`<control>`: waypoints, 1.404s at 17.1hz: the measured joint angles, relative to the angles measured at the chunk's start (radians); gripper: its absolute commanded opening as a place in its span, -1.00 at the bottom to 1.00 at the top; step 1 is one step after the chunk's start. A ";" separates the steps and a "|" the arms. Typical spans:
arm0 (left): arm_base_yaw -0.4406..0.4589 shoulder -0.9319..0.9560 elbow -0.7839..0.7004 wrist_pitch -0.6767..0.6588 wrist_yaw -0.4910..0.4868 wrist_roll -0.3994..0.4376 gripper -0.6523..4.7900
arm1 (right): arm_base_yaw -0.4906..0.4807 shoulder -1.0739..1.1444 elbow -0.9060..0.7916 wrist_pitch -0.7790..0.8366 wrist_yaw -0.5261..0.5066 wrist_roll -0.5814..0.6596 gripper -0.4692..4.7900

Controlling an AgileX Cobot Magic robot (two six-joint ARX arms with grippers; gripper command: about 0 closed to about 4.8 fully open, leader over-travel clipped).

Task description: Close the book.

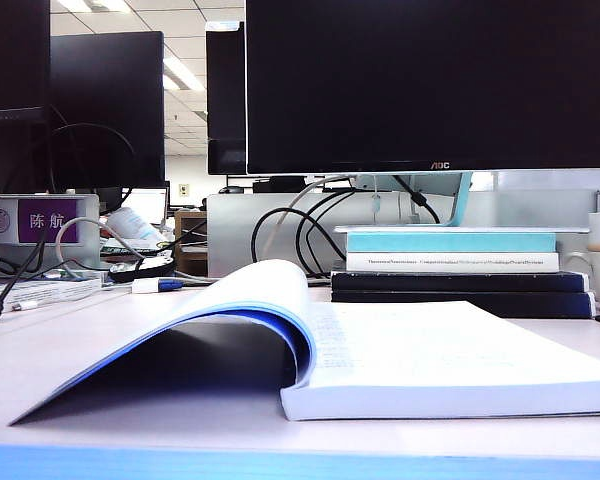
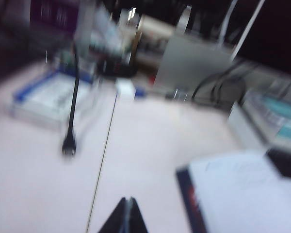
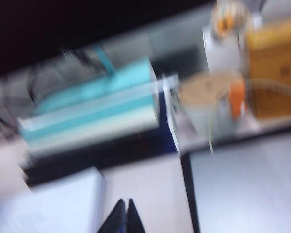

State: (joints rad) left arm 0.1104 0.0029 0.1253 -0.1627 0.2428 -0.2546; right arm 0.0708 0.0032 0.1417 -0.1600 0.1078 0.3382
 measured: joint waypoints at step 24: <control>-0.025 0.733 1.003 -0.695 0.220 0.238 -0.78 | 0.006 0.962 1.054 -0.621 -0.518 -0.358 -0.83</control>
State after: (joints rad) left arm 0.0853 0.7361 1.1282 -0.8581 0.4625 -0.0166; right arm 0.0765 0.9657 1.1954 -0.7811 -0.4103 -0.0196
